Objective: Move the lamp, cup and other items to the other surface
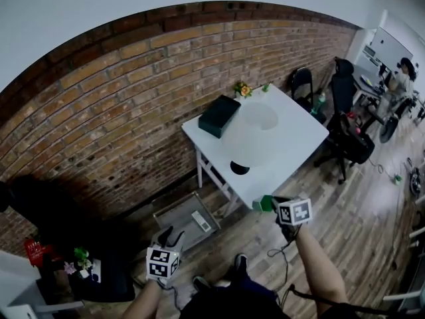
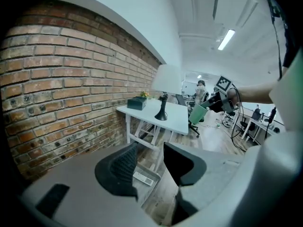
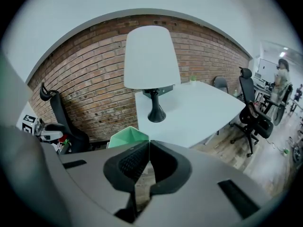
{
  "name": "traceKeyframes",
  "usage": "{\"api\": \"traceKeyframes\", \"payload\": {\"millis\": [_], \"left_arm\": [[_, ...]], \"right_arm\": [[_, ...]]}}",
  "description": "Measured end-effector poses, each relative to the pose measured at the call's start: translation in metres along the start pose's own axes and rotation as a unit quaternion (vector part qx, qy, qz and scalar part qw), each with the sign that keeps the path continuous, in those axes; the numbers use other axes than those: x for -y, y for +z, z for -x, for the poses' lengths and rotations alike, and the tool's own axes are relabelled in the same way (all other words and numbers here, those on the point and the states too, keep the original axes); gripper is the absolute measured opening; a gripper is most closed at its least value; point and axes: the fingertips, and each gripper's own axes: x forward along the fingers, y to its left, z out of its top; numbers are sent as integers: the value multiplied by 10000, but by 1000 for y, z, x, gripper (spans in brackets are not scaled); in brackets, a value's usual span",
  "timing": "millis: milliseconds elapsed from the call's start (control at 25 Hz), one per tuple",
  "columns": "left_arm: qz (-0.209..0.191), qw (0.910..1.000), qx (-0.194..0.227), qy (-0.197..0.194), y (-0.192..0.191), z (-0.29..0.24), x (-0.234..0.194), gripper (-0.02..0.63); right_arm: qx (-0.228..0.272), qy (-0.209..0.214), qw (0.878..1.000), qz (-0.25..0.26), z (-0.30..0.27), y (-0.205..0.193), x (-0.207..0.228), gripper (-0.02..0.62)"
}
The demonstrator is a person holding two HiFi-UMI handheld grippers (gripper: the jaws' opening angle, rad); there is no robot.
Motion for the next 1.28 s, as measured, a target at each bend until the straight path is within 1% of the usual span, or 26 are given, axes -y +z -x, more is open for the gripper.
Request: {"api": "traceKeyframes", "payload": {"millis": [240,480,720,920,1040,1200,1280], "left_arm": [[106,9994,-150,307,9,-29,18,173],[280,9971,-261,659,14,-56,44,173],[487,9935,-406,949,6,-76,65,173],[625,9910,-443,1100,3,-85,83,173],[634,9906,-483,1113,0,-86,88,173],[652,9898,-496,1170,-1,-85,87,173],[653,9897,-500,1175,-2,-83,88,173]], "right_arm": [[-207,-55,9997,106,-23,17,74,11],[-671,-58,9968,431,-62,36,146,12],[-1006,93,9938,470,-100,52,193,18],[-1251,132,9917,275,-118,52,215,21],[-1143,233,9932,59,-123,52,220,24],[-673,431,9963,-316,-119,64,219,106],[-455,432,9973,-386,-112,68,221,119]]}}
